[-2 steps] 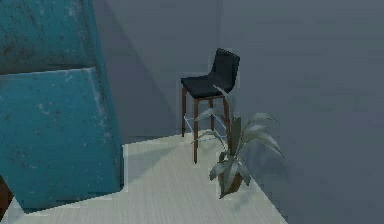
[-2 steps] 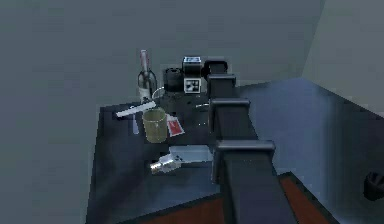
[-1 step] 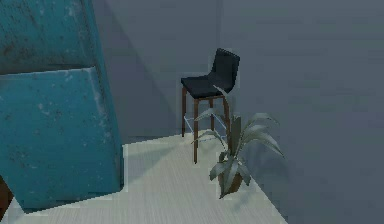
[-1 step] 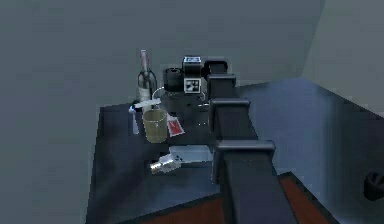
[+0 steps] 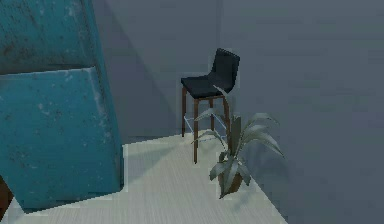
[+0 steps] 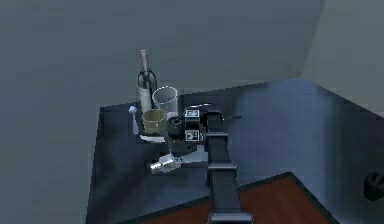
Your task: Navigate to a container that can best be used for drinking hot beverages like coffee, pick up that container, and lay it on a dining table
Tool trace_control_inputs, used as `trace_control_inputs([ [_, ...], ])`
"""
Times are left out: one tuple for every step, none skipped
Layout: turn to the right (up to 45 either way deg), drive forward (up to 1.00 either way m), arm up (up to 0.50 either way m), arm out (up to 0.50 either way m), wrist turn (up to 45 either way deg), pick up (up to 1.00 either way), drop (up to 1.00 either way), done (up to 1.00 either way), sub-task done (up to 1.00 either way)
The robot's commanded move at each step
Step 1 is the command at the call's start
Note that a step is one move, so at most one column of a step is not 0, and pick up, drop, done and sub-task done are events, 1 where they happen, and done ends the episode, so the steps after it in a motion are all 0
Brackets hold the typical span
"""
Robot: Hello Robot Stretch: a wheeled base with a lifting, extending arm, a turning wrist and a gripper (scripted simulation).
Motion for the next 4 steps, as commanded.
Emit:
trace_control_inputs([
  [0.0,0.0,0.0,0.0,0.0,1.0,0.0,0.0,0.0],
  [0.0,0.0,0.1,0.0,0.0,0.0,0.0,0.0,0.0],
  [0.0,0.0,0.02,0.0,0.0,0.0,0.0,0.0,0.0],
  [0.0,0.0,0.0,0.0,-45.0,0.0,0.0,0.0,0.0],
])
